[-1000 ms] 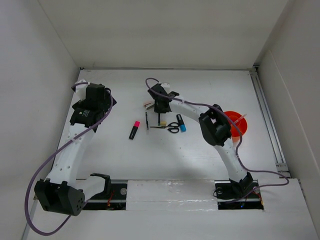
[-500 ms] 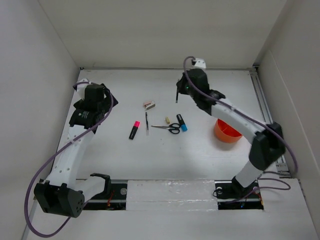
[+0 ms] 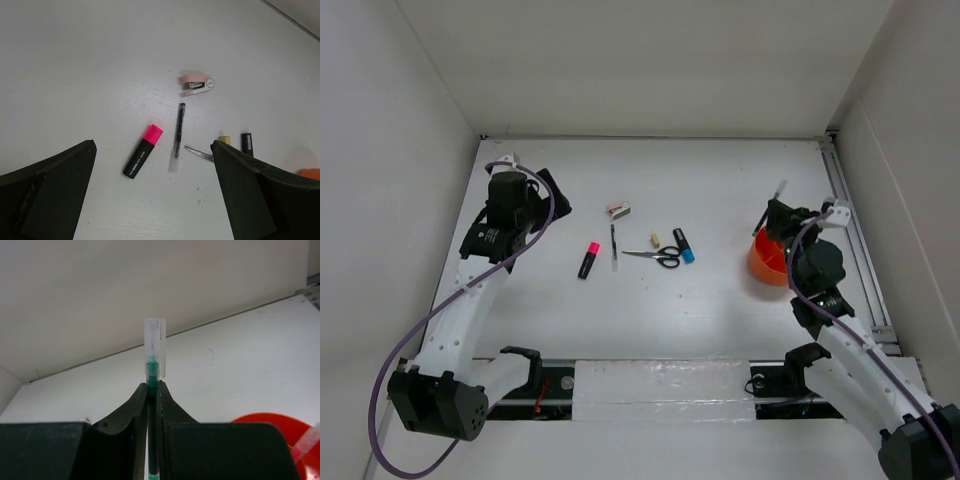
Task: Sort the stationery into containers
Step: Place the pen in the storage box, then pick up the pen from the center of the board.
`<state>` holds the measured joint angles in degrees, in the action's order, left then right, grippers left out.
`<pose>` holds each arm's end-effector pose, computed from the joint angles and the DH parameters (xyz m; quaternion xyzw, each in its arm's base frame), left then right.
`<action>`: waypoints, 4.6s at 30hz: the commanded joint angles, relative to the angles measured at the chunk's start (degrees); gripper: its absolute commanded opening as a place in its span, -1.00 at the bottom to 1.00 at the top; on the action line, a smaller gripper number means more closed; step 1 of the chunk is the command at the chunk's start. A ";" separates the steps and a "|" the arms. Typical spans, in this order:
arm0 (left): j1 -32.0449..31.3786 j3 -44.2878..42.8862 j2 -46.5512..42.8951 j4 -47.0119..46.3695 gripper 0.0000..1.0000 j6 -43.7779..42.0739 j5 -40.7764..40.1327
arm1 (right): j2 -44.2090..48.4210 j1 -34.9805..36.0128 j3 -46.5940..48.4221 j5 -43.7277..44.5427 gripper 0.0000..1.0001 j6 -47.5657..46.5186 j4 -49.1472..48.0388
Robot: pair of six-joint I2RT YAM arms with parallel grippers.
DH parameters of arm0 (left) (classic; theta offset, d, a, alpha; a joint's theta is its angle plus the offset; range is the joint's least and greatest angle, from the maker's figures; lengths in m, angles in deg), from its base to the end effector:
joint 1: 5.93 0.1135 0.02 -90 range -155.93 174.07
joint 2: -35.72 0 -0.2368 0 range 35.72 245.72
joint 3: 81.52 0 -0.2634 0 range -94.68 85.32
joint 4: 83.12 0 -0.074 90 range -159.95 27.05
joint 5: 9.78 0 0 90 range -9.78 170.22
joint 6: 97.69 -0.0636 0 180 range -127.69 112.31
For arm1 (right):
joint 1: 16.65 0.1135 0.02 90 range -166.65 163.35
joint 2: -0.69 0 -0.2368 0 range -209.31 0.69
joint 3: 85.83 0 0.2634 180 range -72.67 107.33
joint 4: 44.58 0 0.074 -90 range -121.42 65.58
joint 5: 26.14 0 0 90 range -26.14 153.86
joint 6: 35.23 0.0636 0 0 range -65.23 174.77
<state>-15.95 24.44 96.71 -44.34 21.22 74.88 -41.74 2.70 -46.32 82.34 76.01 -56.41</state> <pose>0.2821 -0.0438 0.3204 -0.1633 0.8303 -0.1399 0.5141 0.2340 0.0608 0.2807 0.1326 0.6395 0.1623 0.7397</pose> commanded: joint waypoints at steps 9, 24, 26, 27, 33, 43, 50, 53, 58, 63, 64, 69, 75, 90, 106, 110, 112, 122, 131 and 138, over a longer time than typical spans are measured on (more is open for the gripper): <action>-0.09 1.29 -1.84 -4.42 1.00 -3.33 9.91 | 5.26 -3.36 -4.46 9.46 -1.00 -7.96 -11.66; -0.09 2.34 -0.17 -5.48 1.00 -3.33 13.43 | -0.09 -4.41 -5.87 27.75 -1.00 -5.77 -12.27; -0.09 2.35 -0.17 -5.48 1.00 -3.33 13.43 | -1.77 -4.41 -5.26 30.03 -1.00 -4.90 -10.97; -0.09 2.35 -0.17 -5.48 1.00 -3.33 13.43 | -3.08 -4.41 -4.56 30.82 -1.00 -3.32 -9.82; -0.09 2.35 -0.17 -5.48 1.00 -3.33 13.43 | -5.46 -4.41 -5.17 32.94 -1.00 -1.28 -9.11; -0.09 2.35 -0.17 -5.48 1.00 -3.33 13.96 | -7.22 -3.72 -6.92 33.72 -1.00 0.56 -8.59; -0.09 2.35 -0.17 -5.48 1.00 -3.33 13.96 | -6.51 -2.66 -7.63 34.34 -1.00 1.09 -7.53; -0.09 2.35 -0.17 -5.48 1.00 -3.33 13.96 | -7.92 -2.66 -7.63 35.48 -1.00 2.50 -6.13; -0.09 2.35 -0.17 -5.48 1.00 -3.33 13.96 | -10.12 -2.13 -5.96 37.24 -1.00 3.02 -4.37; -0.09 2.35 -0.70 -5.48 1.00 -3.33 13.96 | -10.74 -0.99 -5.43 37.94 -0.99 4.08 -3.83; -0.09 2.35 -0.70 -5.48 1.00 -3.33 13.96 | -10.74 -0.99 -5.43 37.95 -0.94 4.08 -3.83; -0.09 2.35 -0.70 -5.48 1.00 -3.33 13.96 | -9.51 -0.99 -5.43 37.24 0.07 4.78 -3.31; -0.09 2.35 -0.70 -5.48 1.00 -3.33 13.44 | -8.37 -0.37 -4.91 34.69 0.33 3.82 -4.09; -0.09 1.29 0.36 -3.02 1.00 -0.88 5.01 | -18.61 13.33 15.90 10.79 0.93 -3.67 6.25; -0.09 -2.57 1.41 9.99 1.00 13.02 -26.12 | -79.36 29.77 82.49 1.12 0.30 3.99 51.34; -0.09 -2.57 1.41 9.99 1.00 12.50 -26.12 | -86.49 29.78 88.43 1.73 0.23 3.99 54.52; -0.09 -2.57 1.41 9.38 1.00 11.88 -24.72 | -88.51 29.78 89.75 1.13 0.21 3.99 54.52; -0.09 -2.57 0.80 8.67 1.00 10.73 -23.04 | -94.41 30.83 94.59 0.42 0.10 3.99 59.36; -0.09 -2.57 -0.96 8.14 1.00 10.21 -23.84 | -99.41 30.83 99.59 -1.42 -0.08 3.99 62.26; -0.09 -2.05 -2.19 8.14 1.00 10.21 -23.84 | -102.41 30.83 101.62 -1.43 -0.18 3.99 64.98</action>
<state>-16.00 24.31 95.64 -35.43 32.00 52.21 -142.59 32.98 53.48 81.49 79.81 5.77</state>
